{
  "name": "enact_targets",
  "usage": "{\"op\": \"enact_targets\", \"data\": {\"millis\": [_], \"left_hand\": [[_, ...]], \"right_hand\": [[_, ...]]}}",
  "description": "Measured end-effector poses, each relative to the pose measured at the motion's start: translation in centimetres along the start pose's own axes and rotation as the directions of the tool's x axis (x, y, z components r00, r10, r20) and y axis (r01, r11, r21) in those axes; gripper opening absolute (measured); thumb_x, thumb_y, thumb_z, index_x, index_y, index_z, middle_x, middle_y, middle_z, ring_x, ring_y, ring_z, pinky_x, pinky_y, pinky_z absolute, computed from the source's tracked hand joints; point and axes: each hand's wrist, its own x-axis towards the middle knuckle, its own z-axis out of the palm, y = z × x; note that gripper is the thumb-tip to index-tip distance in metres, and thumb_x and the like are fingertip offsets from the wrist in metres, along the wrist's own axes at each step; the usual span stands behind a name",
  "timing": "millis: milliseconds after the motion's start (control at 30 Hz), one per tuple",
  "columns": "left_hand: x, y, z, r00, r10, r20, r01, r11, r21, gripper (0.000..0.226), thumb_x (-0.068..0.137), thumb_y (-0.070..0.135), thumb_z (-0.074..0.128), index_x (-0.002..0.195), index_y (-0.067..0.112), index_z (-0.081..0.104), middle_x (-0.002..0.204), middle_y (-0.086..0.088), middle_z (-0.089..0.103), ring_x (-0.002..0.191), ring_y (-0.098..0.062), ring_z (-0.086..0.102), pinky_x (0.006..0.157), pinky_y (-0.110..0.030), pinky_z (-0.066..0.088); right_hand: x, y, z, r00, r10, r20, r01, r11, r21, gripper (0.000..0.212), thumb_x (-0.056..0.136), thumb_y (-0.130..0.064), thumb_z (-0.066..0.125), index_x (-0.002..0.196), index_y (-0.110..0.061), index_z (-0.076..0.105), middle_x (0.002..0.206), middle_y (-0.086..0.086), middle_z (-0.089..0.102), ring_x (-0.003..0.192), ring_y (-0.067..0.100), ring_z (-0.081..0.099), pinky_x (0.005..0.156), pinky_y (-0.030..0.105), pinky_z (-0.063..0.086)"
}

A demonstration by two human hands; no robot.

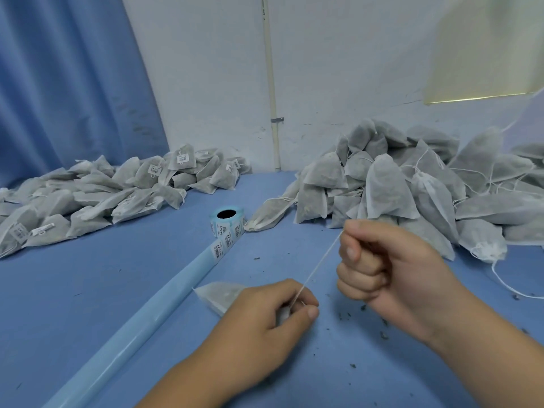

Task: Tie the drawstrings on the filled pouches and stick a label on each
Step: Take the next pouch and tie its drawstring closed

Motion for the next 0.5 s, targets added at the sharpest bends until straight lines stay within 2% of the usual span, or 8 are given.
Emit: {"op": "enact_targets", "data": {"millis": [100,167,300,400,500], "left_hand": [[-0.1,0.3,-0.3,0.996,-0.073,-0.044,0.068,0.992,-0.111,0.013,0.094,0.026,0.063,0.083,0.032,0.065,0.072,0.012,0.069,0.062,0.000,0.054,0.061,-0.013,0.041],[-0.1,0.6,-0.5,0.990,-0.133,-0.055,0.118,0.968,-0.223,0.018,0.093,0.020,0.064,0.076,0.025,0.066,0.069,0.006,0.071,0.061,-0.002,0.056,0.060,-0.011,0.040],[-0.2,1.2,-1.2,0.981,-0.195,0.016,0.180,0.867,-0.465,0.022,0.088,0.020,0.071,0.066,0.021,0.069,0.067,-0.003,0.071,0.061,-0.009,0.065,0.056,-0.012,0.044],[-0.4,1.2,-1.9,0.984,-0.159,0.081,0.175,0.760,-0.626,0.014,0.073,0.033,0.075,0.069,0.019,0.074,0.072,-0.006,0.071,0.069,-0.019,0.070,0.064,-0.025,0.053],[-0.7,0.9,-2.5,0.993,-0.097,0.061,0.113,0.720,-0.685,0.028,0.068,0.043,0.079,0.082,0.019,0.079,0.082,-0.008,0.076,0.087,-0.027,0.073,0.083,-0.042,0.053]], "right_hand": [[0.1,-0.3,-0.2,0.997,-0.022,-0.076,0.027,0.997,0.069,0.026,0.074,-0.025,0.055,0.051,-0.013,0.051,0.050,-0.003,0.003,0.042,0.012,0.003,0.041,0.022,0.010],[0.2,-0.3,-0.4,0.993,-0.026,-0.112,0.038,0.994,0.104,0.027,0.076,-0.025,0.052,0.051,-0.013,0.051,0.051,-0.003,0.002,0.043,0.013,0.002,0.041,0.022,0.009],[0.6,0.1,-1.1,0.981,-0.037,-0.188,0.054,0.995,0.087,0.026,0.075,-0.025,0.055,0.052,-0.013,0.051,0.048,-0.005,0.005,0.041,0.012,0.004,0.041,0.021,0.009],[0.9,0.9,-1.8,0.956,-0.061,-0.288,0.027,0.992,-0.121,0.031,0.085,-0.014,0.054,0.054,-0.013,0.052,0.041,-0.006,0.016,0.037,0.010,0.011,0.041,0.019,0.012],[0.9,2.0,-1.6,0.944,-0.070,-0.324,-0.045,0.941,-0.334,0.035,0.091,-0.018,0.054,0.057,-0.014,0.059,0.043,-0.004,0.022,0.040,0.013,0.016,0.040,0.021,0.018]]}}
